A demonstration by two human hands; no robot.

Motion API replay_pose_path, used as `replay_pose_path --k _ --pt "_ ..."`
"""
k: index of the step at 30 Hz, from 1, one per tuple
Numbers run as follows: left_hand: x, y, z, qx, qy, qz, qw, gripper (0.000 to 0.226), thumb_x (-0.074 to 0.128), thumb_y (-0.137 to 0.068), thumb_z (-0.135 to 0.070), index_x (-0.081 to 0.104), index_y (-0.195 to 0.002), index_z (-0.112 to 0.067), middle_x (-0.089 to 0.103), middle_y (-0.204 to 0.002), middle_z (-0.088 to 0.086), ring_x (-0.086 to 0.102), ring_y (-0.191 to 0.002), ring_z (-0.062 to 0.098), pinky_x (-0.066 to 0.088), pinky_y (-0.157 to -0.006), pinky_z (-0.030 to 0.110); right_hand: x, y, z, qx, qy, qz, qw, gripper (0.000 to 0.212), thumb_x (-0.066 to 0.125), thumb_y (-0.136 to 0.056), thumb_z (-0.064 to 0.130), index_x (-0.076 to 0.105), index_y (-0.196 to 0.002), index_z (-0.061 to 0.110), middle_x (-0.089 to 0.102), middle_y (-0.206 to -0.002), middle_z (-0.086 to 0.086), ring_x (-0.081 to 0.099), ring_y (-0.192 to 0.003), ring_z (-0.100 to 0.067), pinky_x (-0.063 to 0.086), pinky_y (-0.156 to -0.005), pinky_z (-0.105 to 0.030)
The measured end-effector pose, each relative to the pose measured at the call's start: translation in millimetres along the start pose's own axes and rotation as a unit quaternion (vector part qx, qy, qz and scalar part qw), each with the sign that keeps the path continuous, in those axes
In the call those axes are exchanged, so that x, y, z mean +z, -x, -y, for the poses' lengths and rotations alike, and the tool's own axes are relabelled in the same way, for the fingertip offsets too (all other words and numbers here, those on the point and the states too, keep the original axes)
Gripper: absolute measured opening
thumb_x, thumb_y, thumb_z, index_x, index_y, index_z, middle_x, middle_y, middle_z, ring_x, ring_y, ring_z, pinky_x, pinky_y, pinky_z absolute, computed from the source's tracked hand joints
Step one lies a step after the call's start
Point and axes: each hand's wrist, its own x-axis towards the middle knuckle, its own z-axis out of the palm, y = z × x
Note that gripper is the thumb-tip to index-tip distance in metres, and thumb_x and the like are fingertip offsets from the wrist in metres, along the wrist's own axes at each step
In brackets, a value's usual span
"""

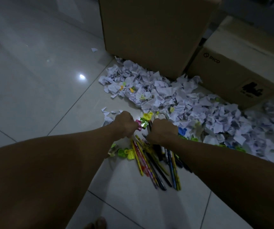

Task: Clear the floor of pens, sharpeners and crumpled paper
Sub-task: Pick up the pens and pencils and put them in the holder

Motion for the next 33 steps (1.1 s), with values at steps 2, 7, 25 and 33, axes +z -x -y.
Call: replay_pose_path --k 2,7,25,33 --pt "1 5 -9 -0.036 0.054 0.026 0.998 0.032 0.061 -0.089 -0.034 0.068 -0.087 -0.002 0.071 -0.082 0.017 0.063 -0.064 0.027 0.045 -0.055 0.026 -9 0 -3 -0.021 -0.132 -0.006 0.991 0.031 0.068 -0.078 0.041 0.056 -0.088 0.014 0.06 -0.089 -0.006 0.062 -0.085 -0.026 0.05 -0.069 -0.033" --pt "5 6 -27 -0.099 0.239 0.196 0.946 0.047 0.051 -0.093 -0.051 0.065 -0.109 -0.008 0.068 -0.093 0.01 0.066 -0.08 0.026 0.052 -0.069 0.033 -33 2 -16 -0.036 -0.462 0.127 0.877 0.024 0.067 -0.087 0.021 0.065 -0.068 0.005 0.066 -0.065 -0.011 0.058 -0.05 -0.018 0.037 -0.049 -0.024" --pt "-16 -3 10 -0.166 0.312 0.027 0.935 0.032 0.061 -0.091 -0.025 0.043 -0.067 -0.014 0.035 -0.048 0.0 0.029 -0.028 0.012 0.028 -0.037 0.019 13 -21 -24 0.031 -0.024 -0.054 0.998 0.065 0.076 -0.074 0.046 0.048 -0.123 0.016 0.051 -0.123 -0.009 0.054 -0.113 -0.031 0.043 -0.09 -0.038" --pt "-13 3 4 -0.157 0.281 0.049 0.945 0.033 0.064 -0.089 -0.027 0.041 -0.069 -0.014 0.034 -0.051 0.001 0.03 -0.033 0.014 0.029 -0.041 0.022 3 -19 -17 0.038 -0.064 -0.054 0.996 0.048 0.065 -0.079 0.047 0.051 -0.109 0.013 0.053 -0.11 -0.009 0.056 -0.1 -0.029 0.041 -0.08 -0.034"
